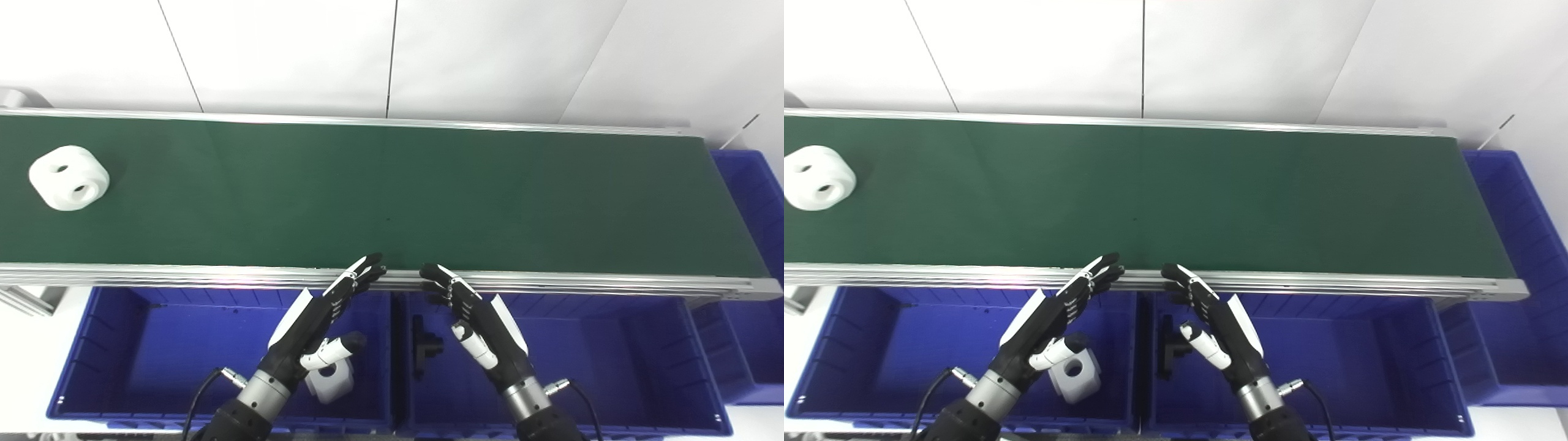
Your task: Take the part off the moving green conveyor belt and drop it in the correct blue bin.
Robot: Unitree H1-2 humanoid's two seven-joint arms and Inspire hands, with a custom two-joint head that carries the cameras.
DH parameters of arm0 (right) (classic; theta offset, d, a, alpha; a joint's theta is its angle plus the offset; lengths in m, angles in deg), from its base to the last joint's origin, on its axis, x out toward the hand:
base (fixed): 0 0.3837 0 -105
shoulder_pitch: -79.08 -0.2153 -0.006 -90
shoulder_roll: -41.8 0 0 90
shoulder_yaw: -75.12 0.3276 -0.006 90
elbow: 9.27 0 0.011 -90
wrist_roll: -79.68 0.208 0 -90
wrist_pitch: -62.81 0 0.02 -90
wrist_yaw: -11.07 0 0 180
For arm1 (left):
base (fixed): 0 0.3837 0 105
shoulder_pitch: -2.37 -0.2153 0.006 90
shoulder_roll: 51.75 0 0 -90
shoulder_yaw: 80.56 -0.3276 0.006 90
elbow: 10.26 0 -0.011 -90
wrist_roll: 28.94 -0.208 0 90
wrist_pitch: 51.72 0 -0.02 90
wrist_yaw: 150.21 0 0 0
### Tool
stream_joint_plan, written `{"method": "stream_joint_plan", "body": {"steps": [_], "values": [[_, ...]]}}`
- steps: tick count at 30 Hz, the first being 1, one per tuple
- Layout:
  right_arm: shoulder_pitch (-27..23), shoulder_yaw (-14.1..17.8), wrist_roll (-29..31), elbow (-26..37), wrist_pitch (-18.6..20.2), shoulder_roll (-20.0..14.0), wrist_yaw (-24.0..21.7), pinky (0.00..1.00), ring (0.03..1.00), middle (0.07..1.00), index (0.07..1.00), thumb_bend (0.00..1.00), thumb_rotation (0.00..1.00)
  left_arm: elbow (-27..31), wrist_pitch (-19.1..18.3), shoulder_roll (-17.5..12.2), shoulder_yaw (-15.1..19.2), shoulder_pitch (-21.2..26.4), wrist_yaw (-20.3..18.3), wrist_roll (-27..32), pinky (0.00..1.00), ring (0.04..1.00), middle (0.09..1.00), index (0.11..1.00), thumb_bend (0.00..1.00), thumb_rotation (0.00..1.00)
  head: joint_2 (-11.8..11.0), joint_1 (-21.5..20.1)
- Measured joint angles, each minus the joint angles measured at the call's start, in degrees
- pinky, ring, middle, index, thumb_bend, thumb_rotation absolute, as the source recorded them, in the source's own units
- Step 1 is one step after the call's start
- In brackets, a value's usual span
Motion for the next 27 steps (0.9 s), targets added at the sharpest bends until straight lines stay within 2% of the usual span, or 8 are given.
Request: {"method": "stream_joint_plan", "body": {"steps": [27], "values": [[-0.15, -0.02, 0.3, -0.83, 0.0, -0.14, -0.36, 0.79, 0.843, 0.885, 0.879, 0.85, 0.95, -0.03, -0.01, 0.0, -0.01, 0.02, -0.03, -0.55, 0.93, 0.932, 0.916, 0.948, 0.81, 0.86, -0.18, 0.0]]}}
